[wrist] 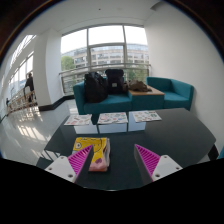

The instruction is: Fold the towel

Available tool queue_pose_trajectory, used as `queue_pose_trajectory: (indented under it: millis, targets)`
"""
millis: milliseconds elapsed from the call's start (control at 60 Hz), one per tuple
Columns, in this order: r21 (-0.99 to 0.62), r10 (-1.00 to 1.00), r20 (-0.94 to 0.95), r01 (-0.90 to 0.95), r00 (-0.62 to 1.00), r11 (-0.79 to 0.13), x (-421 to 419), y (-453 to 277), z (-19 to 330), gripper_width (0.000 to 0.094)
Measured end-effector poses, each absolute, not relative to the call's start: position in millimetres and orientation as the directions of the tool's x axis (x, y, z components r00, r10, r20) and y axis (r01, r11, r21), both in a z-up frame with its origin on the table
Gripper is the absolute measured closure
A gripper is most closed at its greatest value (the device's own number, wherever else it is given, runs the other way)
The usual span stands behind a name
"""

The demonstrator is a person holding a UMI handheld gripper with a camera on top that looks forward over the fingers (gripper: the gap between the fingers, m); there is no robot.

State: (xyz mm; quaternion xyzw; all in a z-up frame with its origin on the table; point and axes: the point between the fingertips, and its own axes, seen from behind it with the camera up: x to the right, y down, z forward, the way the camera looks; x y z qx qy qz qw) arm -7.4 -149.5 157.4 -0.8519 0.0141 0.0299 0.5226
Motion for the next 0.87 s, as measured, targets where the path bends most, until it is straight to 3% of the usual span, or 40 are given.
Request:
queue_pose_trajectory:
  millis: [383, 867]
  targets:
    - [-0.918, 0.012, -0.019, -0.012, 1.000, -0.396, 5.9, -260.8, 189.9, 0.0117]
    - [-0.930, 0.050, -0.039, -0.018, 0.998, -0.368, -0.1, -290.6, 205.2, 0.0119]
